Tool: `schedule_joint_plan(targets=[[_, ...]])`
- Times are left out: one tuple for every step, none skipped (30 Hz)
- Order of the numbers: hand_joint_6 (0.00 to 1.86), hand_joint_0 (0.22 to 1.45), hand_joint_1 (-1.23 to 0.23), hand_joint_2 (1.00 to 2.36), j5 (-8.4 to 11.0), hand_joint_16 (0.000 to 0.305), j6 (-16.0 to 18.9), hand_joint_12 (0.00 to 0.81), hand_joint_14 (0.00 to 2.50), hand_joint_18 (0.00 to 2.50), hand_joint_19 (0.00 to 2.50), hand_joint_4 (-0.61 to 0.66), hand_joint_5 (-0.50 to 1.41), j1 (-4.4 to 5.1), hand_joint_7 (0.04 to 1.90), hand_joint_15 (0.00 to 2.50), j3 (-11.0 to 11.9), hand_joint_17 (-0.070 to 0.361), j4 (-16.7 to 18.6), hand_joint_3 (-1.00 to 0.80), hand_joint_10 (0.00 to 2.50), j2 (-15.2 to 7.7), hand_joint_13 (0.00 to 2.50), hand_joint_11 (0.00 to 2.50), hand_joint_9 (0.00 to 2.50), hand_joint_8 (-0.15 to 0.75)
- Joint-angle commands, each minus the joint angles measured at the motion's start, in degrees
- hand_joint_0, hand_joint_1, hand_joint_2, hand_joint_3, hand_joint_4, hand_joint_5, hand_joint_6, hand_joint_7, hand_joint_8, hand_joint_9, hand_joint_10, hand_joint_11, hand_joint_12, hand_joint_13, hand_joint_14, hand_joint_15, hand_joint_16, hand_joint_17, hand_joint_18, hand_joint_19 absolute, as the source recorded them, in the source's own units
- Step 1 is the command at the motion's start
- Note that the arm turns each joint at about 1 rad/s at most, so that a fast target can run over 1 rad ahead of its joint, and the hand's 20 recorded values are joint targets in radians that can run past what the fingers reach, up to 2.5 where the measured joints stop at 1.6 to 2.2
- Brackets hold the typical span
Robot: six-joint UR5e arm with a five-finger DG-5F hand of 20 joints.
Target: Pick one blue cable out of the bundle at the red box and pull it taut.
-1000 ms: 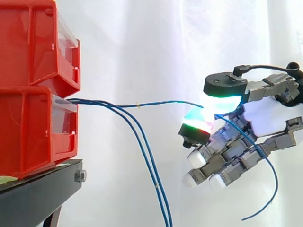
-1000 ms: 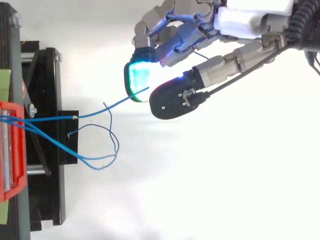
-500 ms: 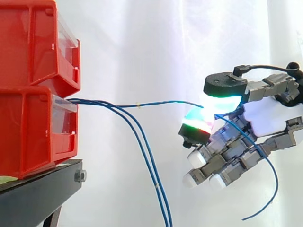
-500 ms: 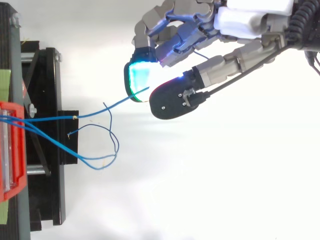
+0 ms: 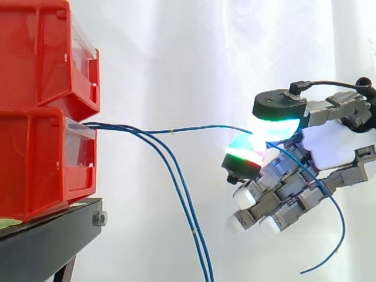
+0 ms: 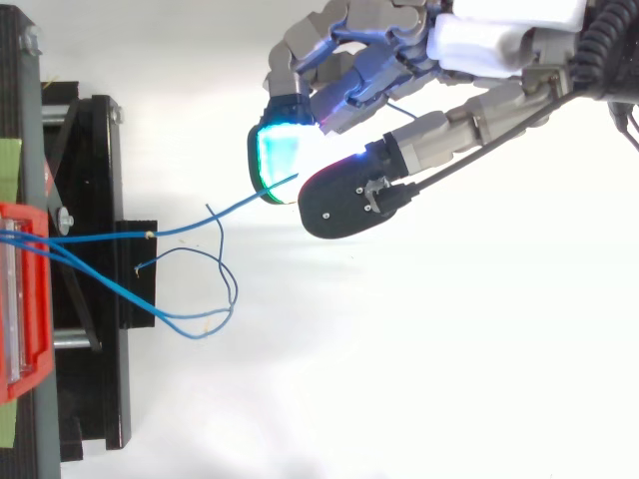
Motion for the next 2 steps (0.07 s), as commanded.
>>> schedule_joint_plan(targets=[[0.82,0.61,-0.92,1.03,0.00,0.056,0.0,0.373,0.00,0.45,0.11,-0.10,-0.08,-0.09,1.16,0.00,0.0,0.126,0.0,-0.04,0.01,0.0,0.34,0.23,0.75,0.270],[0.82,0.61,-0.92,1.03,0.00,0.056,0.0,0.373,0.00,0.45,0.11,-0.10,-0.08,0.00,1.16,0.00,0.0,0.126,0.0,-0.04,0.01,0.0,0.34,0.23,0.75,0.270]])
